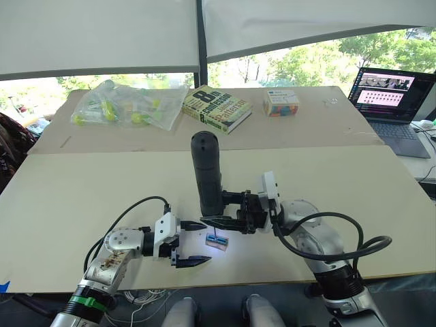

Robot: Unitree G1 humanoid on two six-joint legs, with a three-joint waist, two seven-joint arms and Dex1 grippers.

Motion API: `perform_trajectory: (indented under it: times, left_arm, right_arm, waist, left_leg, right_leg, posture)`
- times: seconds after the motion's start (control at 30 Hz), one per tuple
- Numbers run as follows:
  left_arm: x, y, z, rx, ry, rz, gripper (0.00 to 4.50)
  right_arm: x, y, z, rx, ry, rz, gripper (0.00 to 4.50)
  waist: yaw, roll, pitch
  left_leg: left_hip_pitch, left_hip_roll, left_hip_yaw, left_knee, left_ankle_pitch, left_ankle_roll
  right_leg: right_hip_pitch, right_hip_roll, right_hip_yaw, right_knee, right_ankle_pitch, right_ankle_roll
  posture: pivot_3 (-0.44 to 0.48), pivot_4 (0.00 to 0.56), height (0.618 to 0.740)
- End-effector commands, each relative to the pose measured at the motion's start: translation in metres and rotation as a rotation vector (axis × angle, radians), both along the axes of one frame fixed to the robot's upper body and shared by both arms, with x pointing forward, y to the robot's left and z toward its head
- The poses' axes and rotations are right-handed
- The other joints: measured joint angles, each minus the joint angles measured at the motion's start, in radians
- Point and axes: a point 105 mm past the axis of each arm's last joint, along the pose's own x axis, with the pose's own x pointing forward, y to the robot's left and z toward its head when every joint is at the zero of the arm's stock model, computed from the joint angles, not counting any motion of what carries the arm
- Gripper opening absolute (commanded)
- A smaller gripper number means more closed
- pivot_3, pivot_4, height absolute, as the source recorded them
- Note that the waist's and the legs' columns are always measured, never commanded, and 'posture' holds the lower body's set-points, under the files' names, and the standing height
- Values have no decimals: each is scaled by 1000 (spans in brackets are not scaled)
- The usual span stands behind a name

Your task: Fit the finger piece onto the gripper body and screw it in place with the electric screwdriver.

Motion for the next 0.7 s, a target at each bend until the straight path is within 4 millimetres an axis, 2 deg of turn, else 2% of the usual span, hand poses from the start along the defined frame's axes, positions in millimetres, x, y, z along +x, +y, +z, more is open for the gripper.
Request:
perform_trajectory:
  times: [0.03,0.7]
  left_arm:
    - [-1,1,-1,-3,-9,5,4409]
    - [-2,2,-1,-4,-9,9,4409]
  right_arm:
    - [-2,2,15,38,-69,16,1913]
    - [0,0,4,21,-60,-5,1913]
  waist:
    - [0,0,0]
    - [0,0,0]
  left_leg:
    - [0,0,0,0,0,0]
    - [2,0,0,0,0,0]
  right_leg:
    - [0,0,0,0,0,0]
    - [2,0,0,0,0,0]
  posture:
    - [0,150,740]
    - [0,150,740]
